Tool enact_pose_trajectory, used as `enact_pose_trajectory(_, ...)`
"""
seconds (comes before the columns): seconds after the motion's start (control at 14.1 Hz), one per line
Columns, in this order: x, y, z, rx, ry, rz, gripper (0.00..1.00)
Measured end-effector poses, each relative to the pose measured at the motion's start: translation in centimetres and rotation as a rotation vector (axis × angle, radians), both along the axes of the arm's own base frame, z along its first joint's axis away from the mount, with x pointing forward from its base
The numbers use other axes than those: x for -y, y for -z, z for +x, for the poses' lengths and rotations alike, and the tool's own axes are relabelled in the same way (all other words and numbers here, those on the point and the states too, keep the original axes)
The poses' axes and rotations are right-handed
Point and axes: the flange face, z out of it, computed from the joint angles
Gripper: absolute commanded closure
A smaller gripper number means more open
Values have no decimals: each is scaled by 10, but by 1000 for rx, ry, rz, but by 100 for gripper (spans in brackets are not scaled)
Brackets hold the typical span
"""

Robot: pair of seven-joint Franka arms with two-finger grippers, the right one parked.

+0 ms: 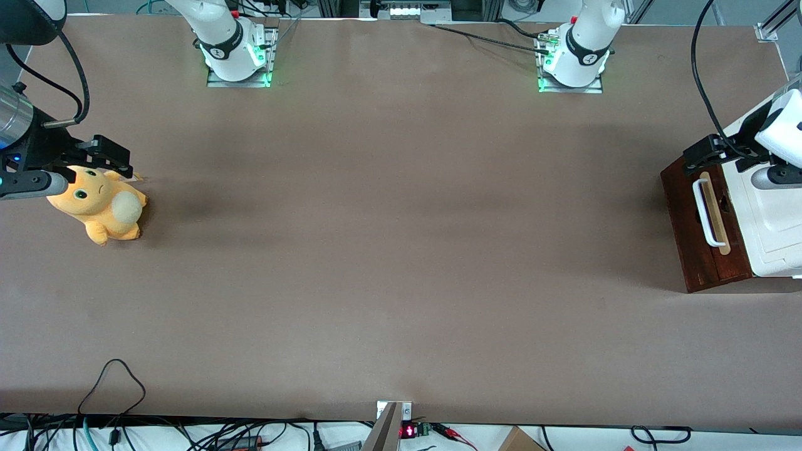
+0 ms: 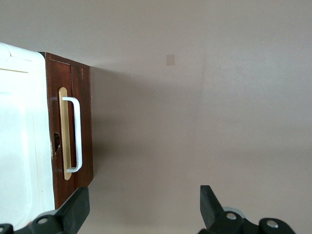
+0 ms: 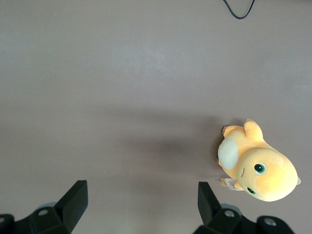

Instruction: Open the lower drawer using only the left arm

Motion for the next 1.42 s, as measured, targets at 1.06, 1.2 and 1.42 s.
enact_pose_trajectory(1.06,20,1,4,-27,165,144,8)
enact_pose_trajectory(1.2,51,13,8,-50,191,349,8)
enact_pose_trajectory(1.42,77,79,17,-119,142,692,8)
